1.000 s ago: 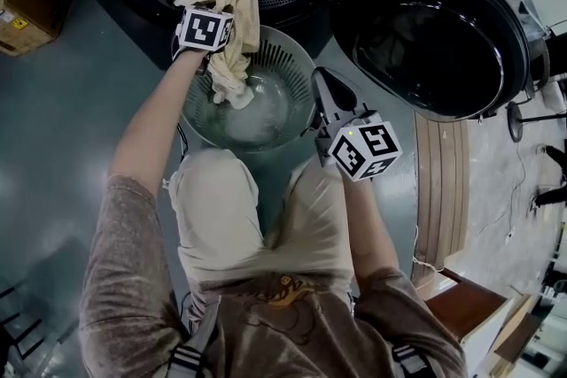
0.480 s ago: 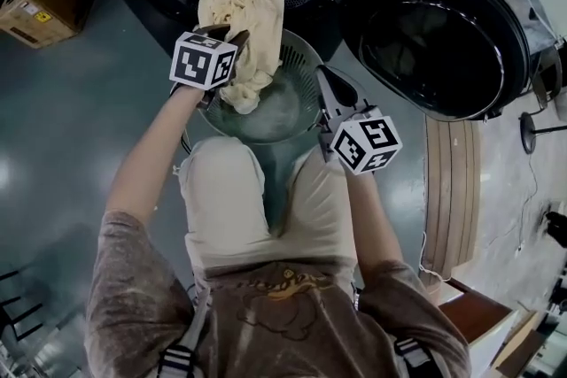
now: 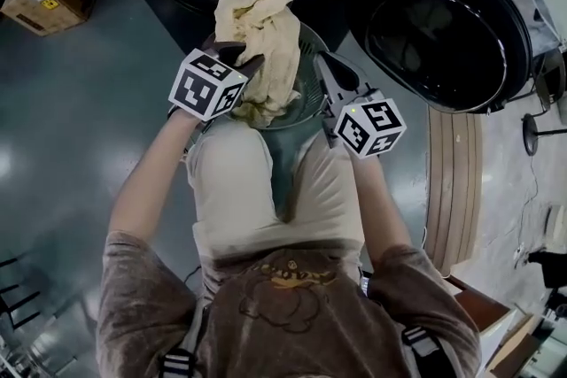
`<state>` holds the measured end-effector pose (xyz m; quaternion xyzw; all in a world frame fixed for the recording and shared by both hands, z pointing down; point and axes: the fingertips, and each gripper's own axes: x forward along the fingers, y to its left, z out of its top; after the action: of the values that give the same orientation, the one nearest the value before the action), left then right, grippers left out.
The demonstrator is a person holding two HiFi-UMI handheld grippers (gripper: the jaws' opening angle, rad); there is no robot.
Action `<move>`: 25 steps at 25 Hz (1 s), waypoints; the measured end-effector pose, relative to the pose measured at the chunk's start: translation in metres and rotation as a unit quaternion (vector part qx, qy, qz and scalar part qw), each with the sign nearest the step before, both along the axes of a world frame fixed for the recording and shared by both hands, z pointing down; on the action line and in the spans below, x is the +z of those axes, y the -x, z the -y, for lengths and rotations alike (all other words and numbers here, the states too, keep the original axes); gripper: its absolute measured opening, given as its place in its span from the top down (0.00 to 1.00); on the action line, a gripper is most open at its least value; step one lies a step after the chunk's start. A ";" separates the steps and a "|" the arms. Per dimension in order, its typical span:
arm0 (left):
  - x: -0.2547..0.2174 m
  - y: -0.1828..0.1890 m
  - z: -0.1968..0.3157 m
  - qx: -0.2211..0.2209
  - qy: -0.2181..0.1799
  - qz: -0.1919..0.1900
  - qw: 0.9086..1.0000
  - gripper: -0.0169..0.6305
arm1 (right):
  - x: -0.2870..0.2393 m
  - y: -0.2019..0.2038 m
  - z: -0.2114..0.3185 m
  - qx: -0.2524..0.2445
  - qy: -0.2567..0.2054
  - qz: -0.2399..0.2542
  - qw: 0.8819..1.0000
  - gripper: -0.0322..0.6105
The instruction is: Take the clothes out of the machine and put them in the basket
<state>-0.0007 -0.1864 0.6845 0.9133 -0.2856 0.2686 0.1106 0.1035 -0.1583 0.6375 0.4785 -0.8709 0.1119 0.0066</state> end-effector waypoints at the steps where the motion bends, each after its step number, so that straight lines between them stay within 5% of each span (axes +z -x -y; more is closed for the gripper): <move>1: -0.001 0.001 -0.004 0.004 0.003 -0.003 1.000 0.82 | 0.000 0.002 0.000 -0.002 -0.001 0.000 1.000 0.95; 4: -0.005 0.003 -0.012 0.009 0.012 -0.013 1.000 0.80 | 0.000 0.007 -0.001 -0.008 -0.001 0.000 1.000 0.95; 10: -0.006 0.014 -0.008 -0.017 0.015 -0.032 0.999 0.57 | 0.000 0.014 -0.001 -0.013 -0.001 0.004 1.000 0.95; 25: -0.006 0.008 0.056 -0.055 -0.038 -0.046 0.997 0.46 | 0.005 0.010 0.009 0.010 0.002 0.007 1.000 0.95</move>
<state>-0.0088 -0.2429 0.6787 0.9111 -0.3397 0.2090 0.1038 0.0938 -0.1678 0.6426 0.4861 -0.8660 0.1168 0.0001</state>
